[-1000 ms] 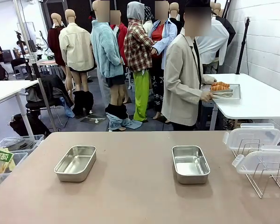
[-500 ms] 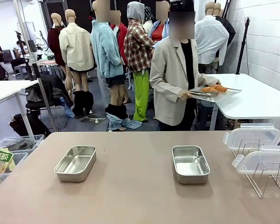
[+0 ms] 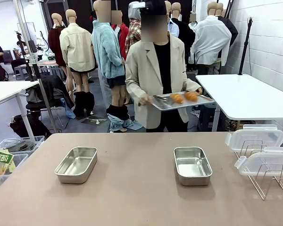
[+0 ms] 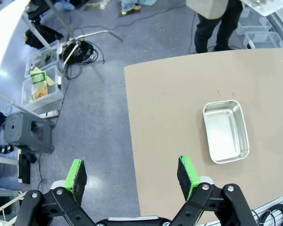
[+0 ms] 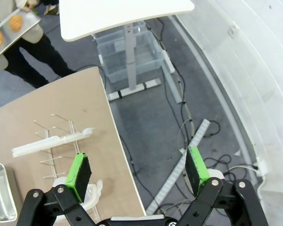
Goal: Place the bread in airtight containers.
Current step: Lift both Airtight Container.
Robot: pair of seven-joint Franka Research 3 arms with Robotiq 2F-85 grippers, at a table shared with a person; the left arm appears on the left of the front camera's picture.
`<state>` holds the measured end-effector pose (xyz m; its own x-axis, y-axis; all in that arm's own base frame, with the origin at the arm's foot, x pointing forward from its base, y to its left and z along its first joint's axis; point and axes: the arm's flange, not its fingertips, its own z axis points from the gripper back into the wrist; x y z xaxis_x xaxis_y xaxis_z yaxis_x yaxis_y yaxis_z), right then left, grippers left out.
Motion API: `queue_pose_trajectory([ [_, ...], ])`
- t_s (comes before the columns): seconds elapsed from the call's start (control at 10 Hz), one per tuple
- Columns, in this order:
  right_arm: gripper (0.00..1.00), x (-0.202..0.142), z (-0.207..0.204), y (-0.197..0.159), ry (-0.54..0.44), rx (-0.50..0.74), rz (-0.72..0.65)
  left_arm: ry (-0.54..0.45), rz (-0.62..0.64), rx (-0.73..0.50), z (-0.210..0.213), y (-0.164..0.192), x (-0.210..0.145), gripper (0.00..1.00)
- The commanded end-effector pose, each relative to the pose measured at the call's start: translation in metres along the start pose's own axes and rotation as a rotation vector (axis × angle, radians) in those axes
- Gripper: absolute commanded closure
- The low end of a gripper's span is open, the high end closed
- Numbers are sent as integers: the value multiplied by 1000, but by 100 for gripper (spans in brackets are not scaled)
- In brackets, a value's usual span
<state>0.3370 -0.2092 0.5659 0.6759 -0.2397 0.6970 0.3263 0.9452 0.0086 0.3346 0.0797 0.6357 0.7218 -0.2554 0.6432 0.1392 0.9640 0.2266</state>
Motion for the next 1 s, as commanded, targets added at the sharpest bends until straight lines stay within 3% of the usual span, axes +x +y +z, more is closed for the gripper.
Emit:
queue_pose_trajectory([
  [0.0, 0, -4, -1, 2, 10, 6, 13, -1, -19, 3, 0, 2, -1, 0],
  [0.9, 0, -4, -1, 2, 10, 6, 13, -1, -19, 3, 0, 2, -1, 0],
])
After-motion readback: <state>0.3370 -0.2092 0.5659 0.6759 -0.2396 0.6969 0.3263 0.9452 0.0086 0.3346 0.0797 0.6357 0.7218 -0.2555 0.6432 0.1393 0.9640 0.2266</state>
